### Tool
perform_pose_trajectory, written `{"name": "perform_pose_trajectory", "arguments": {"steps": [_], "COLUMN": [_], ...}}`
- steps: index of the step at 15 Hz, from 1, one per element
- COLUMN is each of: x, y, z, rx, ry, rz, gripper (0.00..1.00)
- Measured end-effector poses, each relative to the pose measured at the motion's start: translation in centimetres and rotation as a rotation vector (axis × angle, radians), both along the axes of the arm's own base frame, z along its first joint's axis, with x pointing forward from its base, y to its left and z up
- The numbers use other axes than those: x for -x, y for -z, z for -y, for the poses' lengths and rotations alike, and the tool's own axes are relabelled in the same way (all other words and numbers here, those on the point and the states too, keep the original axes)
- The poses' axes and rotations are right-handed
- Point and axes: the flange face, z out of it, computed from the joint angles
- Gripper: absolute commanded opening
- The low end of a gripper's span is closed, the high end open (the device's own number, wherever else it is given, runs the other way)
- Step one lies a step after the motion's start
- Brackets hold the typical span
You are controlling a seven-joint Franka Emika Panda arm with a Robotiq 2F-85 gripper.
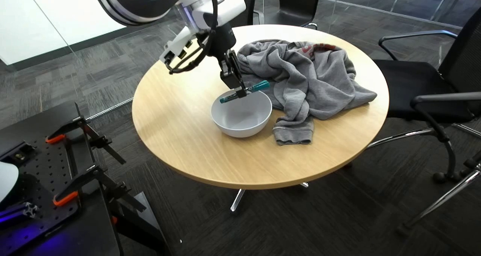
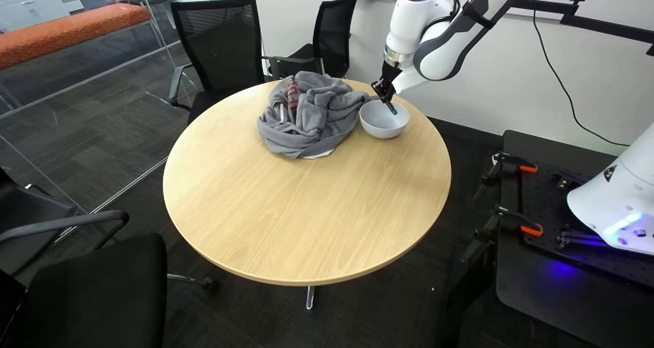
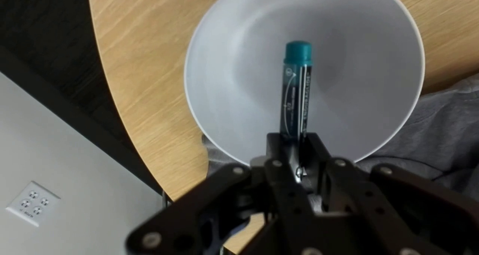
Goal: Put the green marker inside the grey bowl
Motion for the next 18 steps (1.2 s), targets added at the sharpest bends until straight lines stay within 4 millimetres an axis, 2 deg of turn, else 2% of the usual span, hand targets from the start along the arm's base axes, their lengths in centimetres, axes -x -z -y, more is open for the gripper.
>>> {"name": "perform_pose_trajectory", "arguments": {"steps": [1, 2, 3, 7, 10, 11, 14, 18], "x": [-0.1, -0.1, -0.2, -0.5, -0.7, -0.8, -1.3, -1.4], "y": [0.4, 0.7, 1.0, 1.9, 1.7, 1.4, -0.3, -4.0], "z": [-0.1, -0.1, -0.1, -0.1, -0.2, -0.2, -0.4, -1.3], "rx": [0.004, 0.008, 0.011, 0.013, 0.016, 0.021, 0.049, 0.096], "ry": [0.000, 0.004, 0.009, 0.021, 0.027, 0.024, 0.019, 0.007], "rz": [-0.002, -0.003, -0.002, 0.002, 0.017, 0.028, 0.094, 0.200], "gripper": [0.05, 0.35, 0.44, 0.73, 0.95, 1.00, 1.00, 1.00]}}
